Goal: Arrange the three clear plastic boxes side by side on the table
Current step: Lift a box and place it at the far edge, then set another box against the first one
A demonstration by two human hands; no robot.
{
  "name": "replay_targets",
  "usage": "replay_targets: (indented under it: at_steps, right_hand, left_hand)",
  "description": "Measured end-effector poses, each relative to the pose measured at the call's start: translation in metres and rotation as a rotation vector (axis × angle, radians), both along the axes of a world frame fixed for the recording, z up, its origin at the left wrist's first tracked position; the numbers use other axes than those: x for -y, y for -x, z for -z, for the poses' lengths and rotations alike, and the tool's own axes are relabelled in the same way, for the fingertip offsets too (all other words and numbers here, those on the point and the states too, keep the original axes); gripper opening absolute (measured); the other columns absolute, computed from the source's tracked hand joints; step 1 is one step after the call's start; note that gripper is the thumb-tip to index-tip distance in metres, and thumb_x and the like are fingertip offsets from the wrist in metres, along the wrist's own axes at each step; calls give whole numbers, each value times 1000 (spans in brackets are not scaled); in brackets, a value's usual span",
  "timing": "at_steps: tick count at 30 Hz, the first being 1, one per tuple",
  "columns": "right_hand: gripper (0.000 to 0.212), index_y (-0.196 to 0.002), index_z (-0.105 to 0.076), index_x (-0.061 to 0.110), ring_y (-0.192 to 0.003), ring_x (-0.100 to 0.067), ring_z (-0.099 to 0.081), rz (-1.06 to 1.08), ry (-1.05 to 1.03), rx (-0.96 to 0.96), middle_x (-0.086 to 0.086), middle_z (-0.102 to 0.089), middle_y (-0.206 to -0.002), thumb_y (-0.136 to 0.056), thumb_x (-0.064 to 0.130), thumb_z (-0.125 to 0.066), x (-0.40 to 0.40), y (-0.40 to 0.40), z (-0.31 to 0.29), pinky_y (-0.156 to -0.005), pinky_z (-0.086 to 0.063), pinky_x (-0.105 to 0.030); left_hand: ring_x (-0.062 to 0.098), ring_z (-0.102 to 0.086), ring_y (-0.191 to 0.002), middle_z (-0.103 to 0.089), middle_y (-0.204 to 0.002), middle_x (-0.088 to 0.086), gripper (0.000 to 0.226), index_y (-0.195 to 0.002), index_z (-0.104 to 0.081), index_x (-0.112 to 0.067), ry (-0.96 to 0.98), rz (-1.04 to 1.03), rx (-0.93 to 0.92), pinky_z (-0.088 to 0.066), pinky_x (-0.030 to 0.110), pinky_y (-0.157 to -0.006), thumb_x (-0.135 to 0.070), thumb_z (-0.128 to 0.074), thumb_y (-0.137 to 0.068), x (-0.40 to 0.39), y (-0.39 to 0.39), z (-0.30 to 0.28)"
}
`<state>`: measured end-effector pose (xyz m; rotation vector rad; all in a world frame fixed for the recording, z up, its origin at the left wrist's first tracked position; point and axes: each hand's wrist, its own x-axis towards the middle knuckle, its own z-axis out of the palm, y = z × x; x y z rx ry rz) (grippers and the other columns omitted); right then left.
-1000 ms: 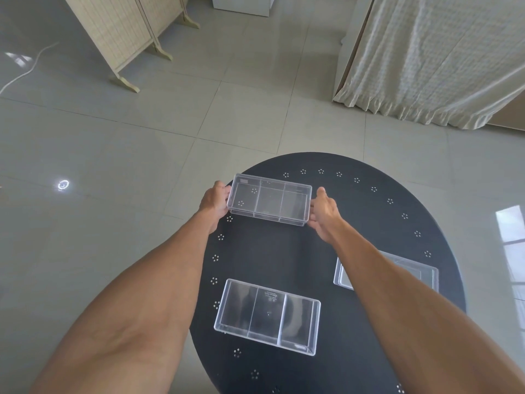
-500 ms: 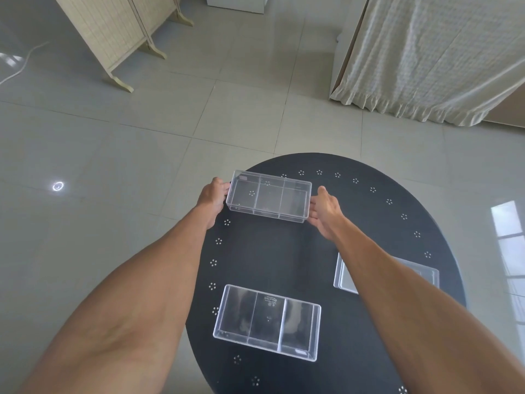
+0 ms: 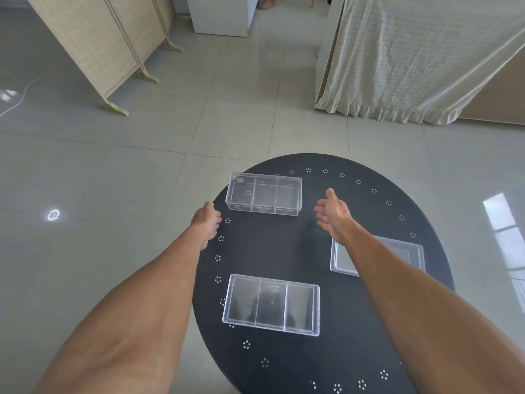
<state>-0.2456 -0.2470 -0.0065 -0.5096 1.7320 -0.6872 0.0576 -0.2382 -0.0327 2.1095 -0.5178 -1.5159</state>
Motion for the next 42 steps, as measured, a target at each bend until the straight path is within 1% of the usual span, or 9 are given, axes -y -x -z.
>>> replay_targets:
  at_steps: [4,7,11,16,24,30,34,38,42]
  right_hand:
    - [72,-153,-51,-17,-139,-58,-63,23,82,-30,-35,-54,-161,-114,43,-41,-27,20,-19,-130,-39,-63]
    - [66,-140,-69,-9,-123,-44,-72,62,137,-101,-29,-72,-145,-111,45,-44,-49,47,-31,-126,-48,-60]
    - [46,-96,-68,14,-90,-25,-54,86,141,-243,-5,-61,-99,-106,51,-42,-77,95,-37,-88,-50,-42]
    - [54,-90,-58,9,-94,-31,-56,18,80,-485,-9,-60,-92,-115,50,-32,-122,155,-28,-88,-40,-38]
    - [50,-97,-53,6,-105,-25,-50,-12,5,-525,-15,-56,-106,-119,44,-29,-152,208,-9,-90,-34,-34]
    - [53,-99,-57,19,-106,-21,-46,32,-29,-368,-11,-51,-111,-116,57,-25,-148,219,17,-91,-35,-36]
    - [75,-111,-79,1,-109,-32,-68,149,-17,-133,-18,-76,-115,-117,54,-26,-145,217,35,-100,-50,-40]
    - [70,-93,-79,10,-94,-33,-74,164,-39,-78,-3,-86,-74,-119,50,-27,-142,210,36,-88,-59,-39]
    - [73,-102,-77,-2,-130,-49,-73,90,-59,-58,-31,-78,-131,-115,51,-29,-131,182,29,-124,-50,-57]
  left_hand:
    - [31,-59,-114,-63,-140,21,61,-144,-57,2,-5,107,-45,-43,38,-99,-39,-28,-110,-18,26,-17]
    - [35,-58,-134,-59,-150,20,60,-146,-57,1,21,164,-60,-43,42,-111,-40,-30,-111,-26,55,-31]
    - [33,-57,-136,-59,-149,18,58,-146,-57,0,38,258,-112,-42,40,-112,-39,-31,-111,-36,102,-43]
    - [36,-53,-142,-54,-155,19,58,-148,-54,0,9,348,-208,-41,43,-115,-39,-34,-110,-54,162,-44]
    - [36,-40,-152,-40,-165,22,69,-157,-41,2,-51,425,-329,-32,44,-124,-48,-36,-109,-65,232,-34]
    - [34,-42,-150,-43,-164,19,72,-158,-41,-3,-51,405,-290,-34,42,-120,-55,-32,-108,-58,249,-24]
    - [35,-34,-155,-40,-165,20,82,-158,-40,1,-66,401,-334,-28,44,-125,-62,-25,-107,-57,252,-22]
    - [32,-45,-150,-48,-160,19,78,-156,-41,4,-55,366,-385,-33,40,-121,-57,-25,-109,-54,249,-24]
    - [30,-55,-138,-63,-133,14,71,-157,-41,0,-23,327,-356,-38,38,-116,-52,-29,-110,-56,224,-24]
